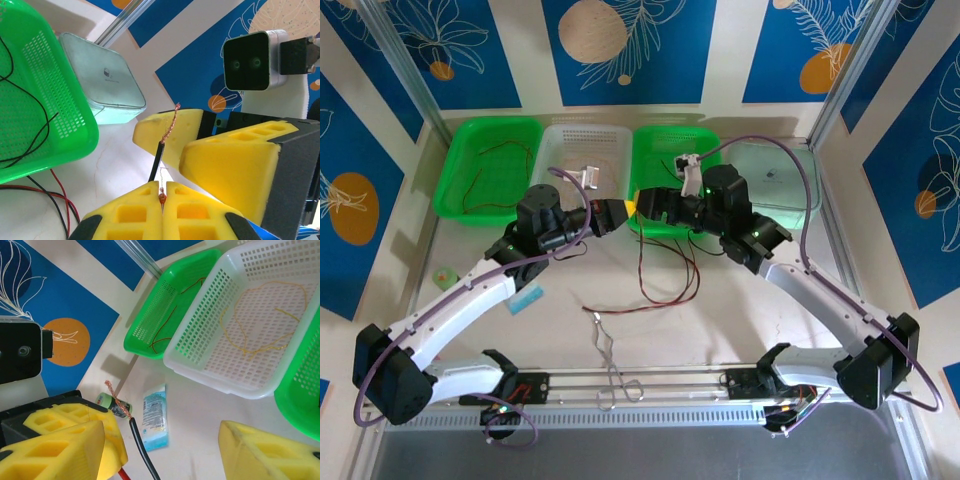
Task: Untangle the cables
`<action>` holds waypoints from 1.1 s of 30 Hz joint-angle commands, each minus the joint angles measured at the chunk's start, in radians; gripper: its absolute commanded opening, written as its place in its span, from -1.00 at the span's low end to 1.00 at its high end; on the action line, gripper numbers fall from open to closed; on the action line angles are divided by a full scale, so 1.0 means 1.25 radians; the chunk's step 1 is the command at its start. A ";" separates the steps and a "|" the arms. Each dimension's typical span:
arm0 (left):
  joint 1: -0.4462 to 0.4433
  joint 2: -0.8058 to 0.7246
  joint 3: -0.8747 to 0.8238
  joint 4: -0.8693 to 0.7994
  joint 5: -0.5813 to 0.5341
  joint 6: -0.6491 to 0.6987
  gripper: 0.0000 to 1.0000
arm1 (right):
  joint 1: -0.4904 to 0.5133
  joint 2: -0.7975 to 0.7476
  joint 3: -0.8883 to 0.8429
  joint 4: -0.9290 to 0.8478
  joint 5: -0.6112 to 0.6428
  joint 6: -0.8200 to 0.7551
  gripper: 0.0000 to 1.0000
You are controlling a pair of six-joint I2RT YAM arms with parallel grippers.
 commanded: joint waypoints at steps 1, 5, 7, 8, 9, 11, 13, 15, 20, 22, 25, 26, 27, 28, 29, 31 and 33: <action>-0.005 -0.024 0.000 -0.002 0.006 0.009 -1.00 | -0.006 0.018 0.027 0.007 -0.029 0.022 0.22; -0.005 -0.031 0.004 -0.012 0.003 0.016 -1.00 | -0.008 0.027 0.032 -0.025 0.012 0.034 0.19; -0.005 -0.033 0.005 -0.016 0.001 0.018 -1.00 | -0.009 0.027 0.029 -0.028 0.020 0.036 0.16; -0.005 -0.032 0.006 -0.016 0.001 0.019 -1.00 | -0.009 0.027 0.028 -0.030 0.021 0.035 0.14; -0.005 -0.033 0.006 -0.017 0.000 0.020 -1.00 | -0.009 0.027 0.027 -0.033 0.021 0.036 0.12; -0.005 -0.031 0.008 -0.018 0.000 0.020 -1.00 | -0.008 0.029 0.027 -0.041 0.018 0.035 0.08; -0.004 -0.031 0.010 -0.017 0.000 0.020 -1.00 | -0.007 0.030 0.025 -0.058 0.028 0.043 0.07; -0.003 -0.031 0.013 -0.016 0.002 0.020 -1.00 | -0.006 0.030 0.022 -0.075 0.038 0.053 0.06; -0.002 -0.029 0.018 -0.023 -0.001 0.024 -1.00 | 0.001 0.029 0.005 -0.082 0.038 0.070 -0.11; -0.002 -0.029 0.017 -0.026 -0.006 0.023 -1.00 | 0.006 0.029 0.001 -0.085 0.050 0.073 -0.27; 0.000 -0.029 0.014 -0.032 -0.017 0.018 -1.00 | 0.011 0.028 -0.008 -0.084 0.053 0.082 -0.50; 0.000 -0.030 0.013 -0.032 -0.020 0.017 -1.00 | 0.014 0.028 -0.009 -0.085 0.053 0.085 -0.58; 0.002 -0.030 0.013 -0.031 -0.021 0.016 -1.00 | 0.015 0.028 -0.009 -0.089 0.054 0.091 -0.66; 0.002 -0.031 0.013 -0.032 -0.022 0.017 -1.00 | 0.017 0.026 -0.008 -0.091 0.054 0.093 -0.76; 0.003 -0.032 0.015 -0.037 -0.024 0.018 -1.00 | 0.018 0.023 -0.005 -0.095 0.052 0.093 -0.87; 0.006 -0.035 0.025 -0.050 -0.030 0.029 -1.00 | 0.019 0.012 0.007 -0.109 0.064 0.091 -1.00; 0.010 -0.039 0.057 -0.087 -0.047 0.058 -1.00 | 0.019 -0.014 0.026 -0.134 0.102 0.084 -1.00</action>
